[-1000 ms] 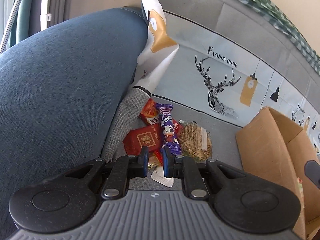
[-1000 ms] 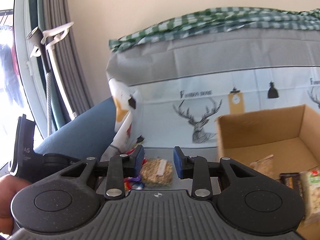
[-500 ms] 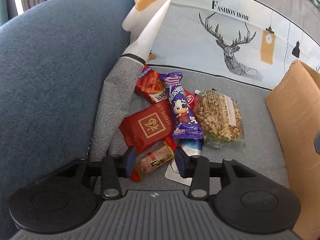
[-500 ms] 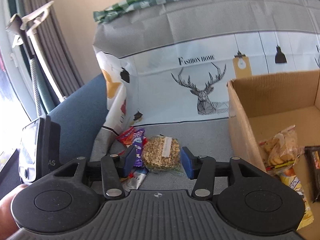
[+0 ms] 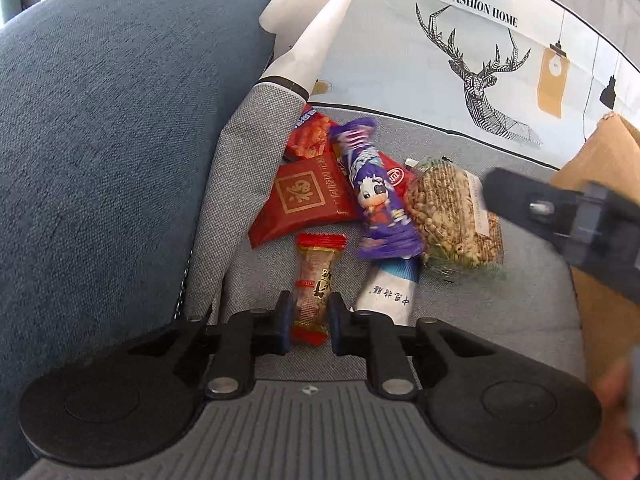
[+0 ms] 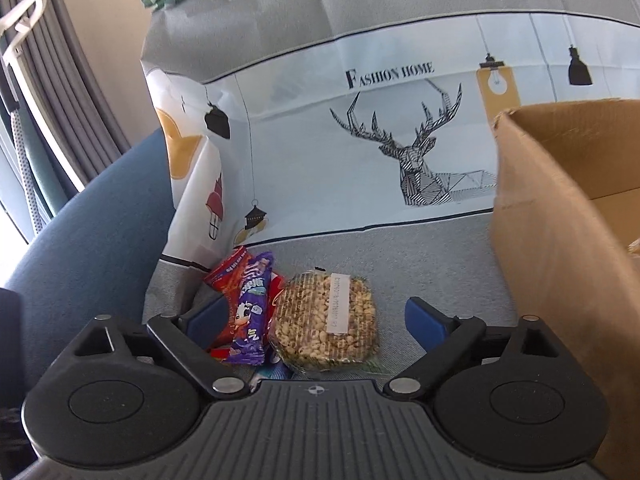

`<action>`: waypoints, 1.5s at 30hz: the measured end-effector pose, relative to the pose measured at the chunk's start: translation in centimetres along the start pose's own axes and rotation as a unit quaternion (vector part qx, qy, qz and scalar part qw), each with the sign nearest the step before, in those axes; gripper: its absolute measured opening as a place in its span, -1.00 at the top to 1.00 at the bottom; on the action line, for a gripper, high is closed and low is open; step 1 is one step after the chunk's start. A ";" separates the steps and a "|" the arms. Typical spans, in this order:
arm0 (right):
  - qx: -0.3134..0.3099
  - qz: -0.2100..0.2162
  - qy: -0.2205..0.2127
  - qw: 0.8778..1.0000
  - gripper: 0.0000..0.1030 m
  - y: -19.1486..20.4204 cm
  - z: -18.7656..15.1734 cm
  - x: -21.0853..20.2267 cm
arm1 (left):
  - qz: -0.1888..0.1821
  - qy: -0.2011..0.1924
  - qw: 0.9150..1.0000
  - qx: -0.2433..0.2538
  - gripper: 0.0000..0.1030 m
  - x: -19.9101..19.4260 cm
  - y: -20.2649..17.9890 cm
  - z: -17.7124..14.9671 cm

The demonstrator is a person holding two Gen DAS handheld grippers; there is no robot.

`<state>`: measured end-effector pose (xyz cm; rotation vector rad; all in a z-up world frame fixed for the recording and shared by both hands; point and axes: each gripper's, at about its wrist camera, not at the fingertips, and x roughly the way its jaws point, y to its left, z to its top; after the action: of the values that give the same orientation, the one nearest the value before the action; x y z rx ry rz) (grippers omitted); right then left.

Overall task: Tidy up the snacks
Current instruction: 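Grasp the red-wrapped candy with the left gripper while the right gripper grasps the round nut cake bag, then lift the candy with the left gripper while the right gripper lifts the nut cake bag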

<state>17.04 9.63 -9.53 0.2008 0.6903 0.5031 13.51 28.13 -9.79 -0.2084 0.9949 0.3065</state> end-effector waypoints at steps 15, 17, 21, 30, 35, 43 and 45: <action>-0.002 -0.018 0.076 0.997 -0.70 -0.2 -1.1 6.6 | 0.000 0.006 1.000 -0.012 0.56 0.5 -0.2 0.6; -0.009 -0.022 0.078 0.997 -0.55 -0.2 -1.4 6.7 | -0.002 0.007 1.000 -0.018 0.60 0.4 -0.1 0.6; -0.015 -0.020 0.072 0.997 -0.53 -0.2 -1.6 5.7 | -0.017 0.007 0.999 -0.044 0.66 -0.2 0.3 0.6; -0.064 -0.010 0.064 0.996 -0.53 0.1 -1.8 -1.4 | -0.042 0.009 0.997 -0.058 0.68 -2.7 0.6 -1.0; -0.108 0.006 0.063 0.992 -0.54 0.4 -4.2 -7.0 | -0.055 0.009 0.996 -0.073 0.68 -5.0 0.7 -2.9; -0.146 0.026 0.090 0.985 -0.54 -0.4 -10.4 -13.6 | -0.103 0.054 0.989 -0.096 0.68 -6.6 0.4 -6.4; -0.153 0.022 0.108 0.982 -0.54 -0.8 -11.4 -14.2 | -0.117 0.080 0.982 -0.122 0.68 -6.1 1.0 -6.9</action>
<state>0.49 1.92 -10.51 -0.1306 0.8095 0.6727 4.64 25.93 -8.30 -0.5762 1.0781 0.1977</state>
